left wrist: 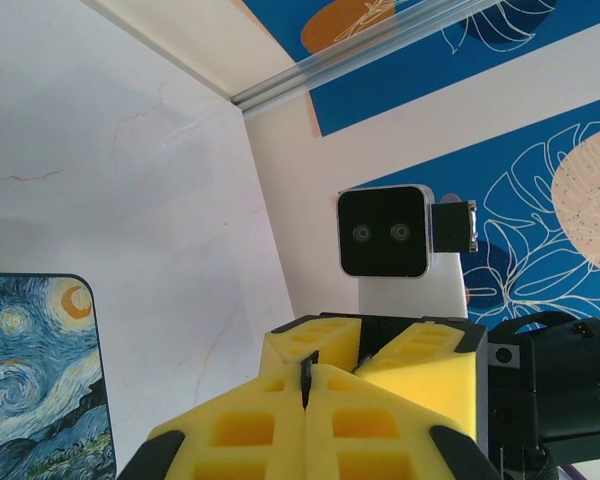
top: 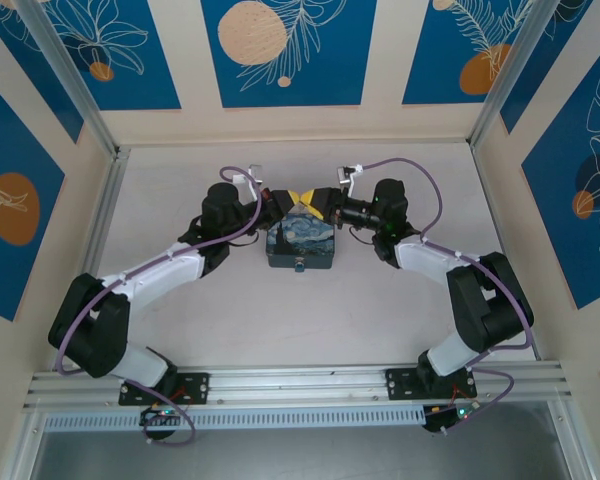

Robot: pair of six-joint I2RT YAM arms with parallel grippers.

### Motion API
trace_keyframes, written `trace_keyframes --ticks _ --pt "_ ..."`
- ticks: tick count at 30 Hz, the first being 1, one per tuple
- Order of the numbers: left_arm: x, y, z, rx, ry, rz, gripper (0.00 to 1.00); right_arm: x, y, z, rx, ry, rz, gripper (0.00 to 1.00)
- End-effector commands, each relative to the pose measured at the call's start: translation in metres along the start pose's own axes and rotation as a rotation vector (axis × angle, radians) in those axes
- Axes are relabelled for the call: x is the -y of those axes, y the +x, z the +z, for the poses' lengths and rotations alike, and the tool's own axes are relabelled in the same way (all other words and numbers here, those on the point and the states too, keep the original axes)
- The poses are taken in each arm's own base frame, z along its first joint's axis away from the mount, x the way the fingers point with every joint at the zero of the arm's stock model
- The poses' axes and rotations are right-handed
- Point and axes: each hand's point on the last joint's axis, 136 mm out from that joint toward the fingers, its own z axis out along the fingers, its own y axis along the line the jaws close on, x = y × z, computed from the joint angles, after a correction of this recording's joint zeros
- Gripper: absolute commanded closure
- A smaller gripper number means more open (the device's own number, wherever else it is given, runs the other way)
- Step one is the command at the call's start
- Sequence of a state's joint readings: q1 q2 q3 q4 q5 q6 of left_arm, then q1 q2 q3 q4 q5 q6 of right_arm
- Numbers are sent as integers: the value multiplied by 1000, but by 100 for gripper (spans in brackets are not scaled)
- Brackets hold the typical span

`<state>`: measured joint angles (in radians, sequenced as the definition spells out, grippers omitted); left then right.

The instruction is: Unlock the padlock with the key

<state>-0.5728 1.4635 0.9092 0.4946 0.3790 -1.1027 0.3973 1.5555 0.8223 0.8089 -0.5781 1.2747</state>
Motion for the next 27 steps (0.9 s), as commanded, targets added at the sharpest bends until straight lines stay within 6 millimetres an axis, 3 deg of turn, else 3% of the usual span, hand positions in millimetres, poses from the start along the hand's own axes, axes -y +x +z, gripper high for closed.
trace_keyframes --ticks 1,15,20,27 --pt "6 -3 4 23 21 4 100 -1 7 1 -24 -22 -9 77" --pt "6 -5 6 25 21 7 100 11 7 -3 -13 -9 18 81" --pt "6 -4 6 25 20 8 100 12 9 -3 -24 -23 24 77" --pt "7 -5 6 26 21 9 100 14 10 -4 -27 -22 28 78"
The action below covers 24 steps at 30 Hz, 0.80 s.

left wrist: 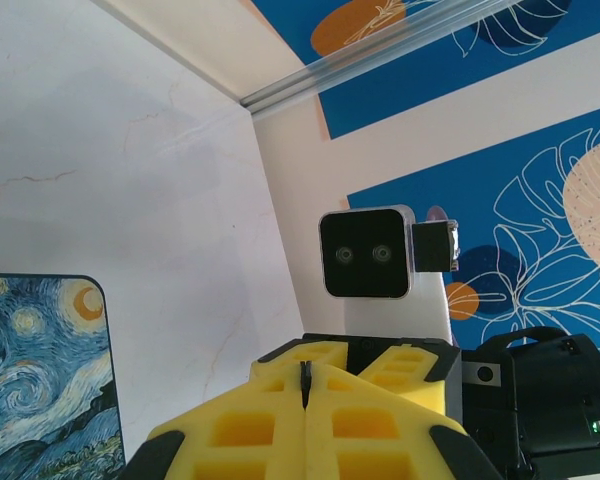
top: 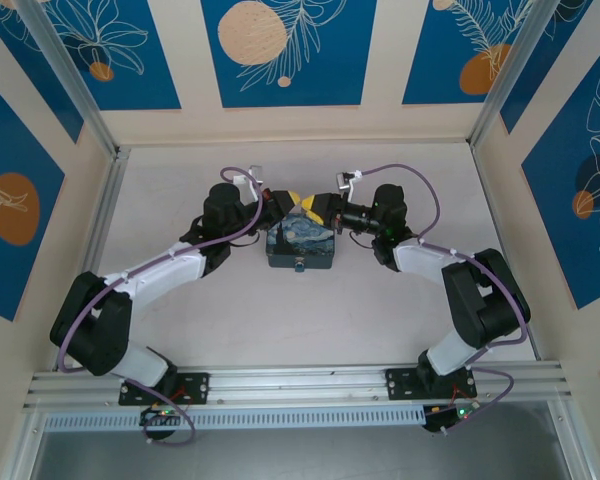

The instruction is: Unlock the padlock with the key

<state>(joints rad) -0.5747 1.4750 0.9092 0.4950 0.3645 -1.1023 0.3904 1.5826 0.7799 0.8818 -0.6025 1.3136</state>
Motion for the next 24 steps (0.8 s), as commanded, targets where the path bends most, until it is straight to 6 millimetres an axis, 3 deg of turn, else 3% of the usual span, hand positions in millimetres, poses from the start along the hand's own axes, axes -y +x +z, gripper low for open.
trace_keyframes --ticks 1,11,24 --pt "13 -5 4 19 38 14 100 2 3 -2 -11 -13 -7 78" --pt "13 -5 3 20 37 13 100 2 1 -8 3 -15 -2 82" --pt "12 -4 3 18 38 14 100 1 -2 -9 4 -18 0 100"
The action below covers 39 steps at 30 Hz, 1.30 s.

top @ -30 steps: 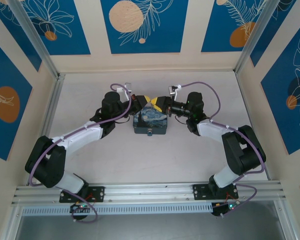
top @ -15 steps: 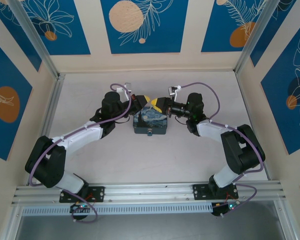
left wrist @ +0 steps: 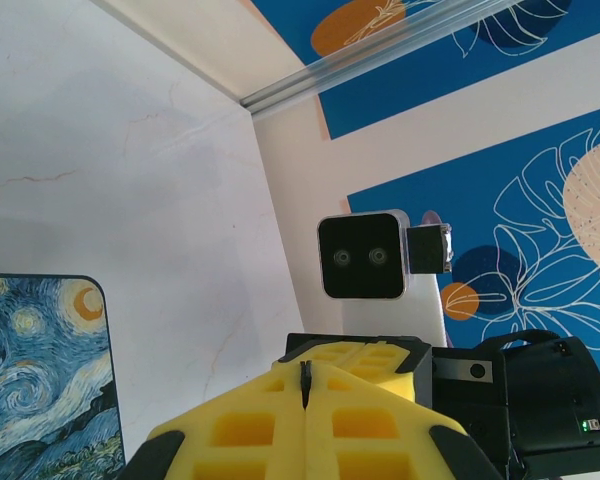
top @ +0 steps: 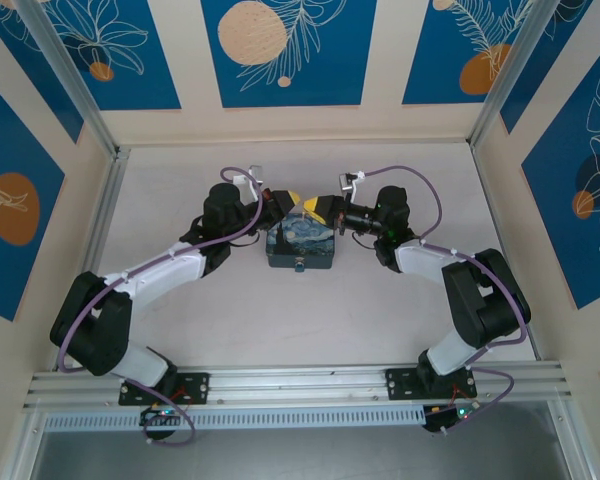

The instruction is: Unlock the padlock with the key

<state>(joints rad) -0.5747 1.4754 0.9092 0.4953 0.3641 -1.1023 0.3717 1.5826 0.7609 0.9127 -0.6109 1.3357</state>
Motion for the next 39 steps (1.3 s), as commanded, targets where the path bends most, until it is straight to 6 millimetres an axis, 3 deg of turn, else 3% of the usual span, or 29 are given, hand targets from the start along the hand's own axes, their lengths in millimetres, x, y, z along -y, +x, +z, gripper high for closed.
trace_keyframes --ticks 1,5,10,13,18,23,31,39 --pt "12 -4 3 18 37 13 100 -2 1 -3 -9 -14 -15 100" --pt "11 -4 2 14 26 12 99 -1 1 -4 -7 -13 -15 100" --pt "12 -5 -9 26 -14 32 38 8 2 -12 9 29 19 100" --pt "9 -1 -25 27 -74 65 17 17 7 -18 1 82 47 100" --pt "-12 18 -59 -21 -242 140 10 39 15 -36 15 222 95 100" --pt "-40 54 -81 -97 -362 172 8 53 21 -53 34 296 108 100" --pt "-91 123 -81 -204 -469 262 8 58 36 -73 31 380 78 100" --pt "-121 144 -64 -212 -439 353 13 71 31 -76 53 441 96 100"
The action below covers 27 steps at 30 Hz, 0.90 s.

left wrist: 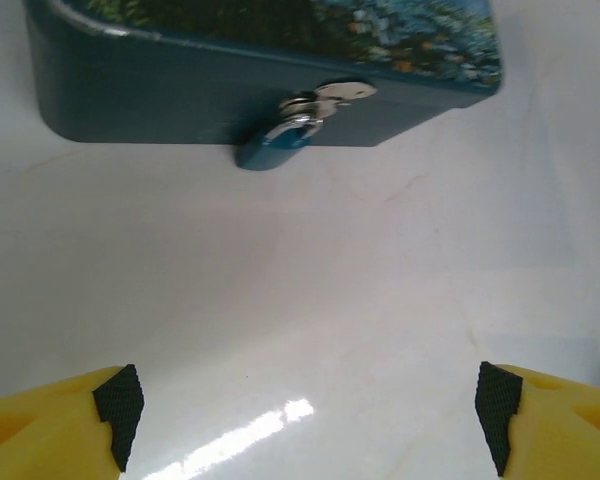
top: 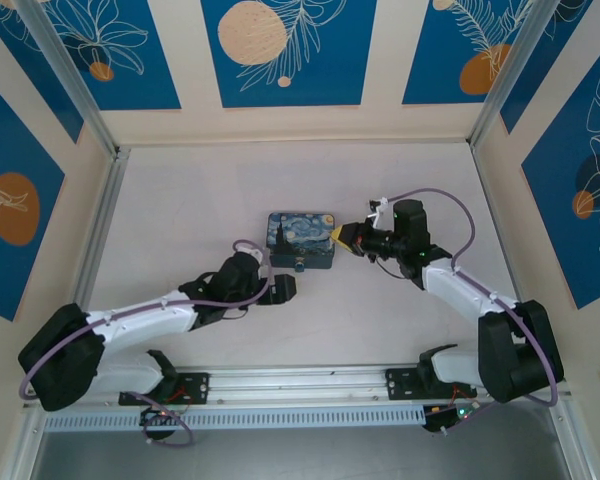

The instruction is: Unlock the padlock with the key

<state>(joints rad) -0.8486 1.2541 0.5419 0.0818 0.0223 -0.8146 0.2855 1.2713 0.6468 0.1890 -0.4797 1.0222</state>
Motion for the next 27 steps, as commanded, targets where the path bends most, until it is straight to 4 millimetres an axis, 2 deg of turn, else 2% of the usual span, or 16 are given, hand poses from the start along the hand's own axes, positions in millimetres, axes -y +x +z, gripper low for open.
trace_keyframes --ticks 1,6,17,27 --pt "16 -18 11 88 55 94 13 9 -3 4 -1 37 22 100" --pt "25 -24 34 101 86 185 18 10 -7 12 -6 42 45 100" --pt "24 -35 69 209 100 326 31 17 -18 21 38 54 94 100" --pt "19 -35 96 216 81 386 33 15 -37 40 22 56 92 100"
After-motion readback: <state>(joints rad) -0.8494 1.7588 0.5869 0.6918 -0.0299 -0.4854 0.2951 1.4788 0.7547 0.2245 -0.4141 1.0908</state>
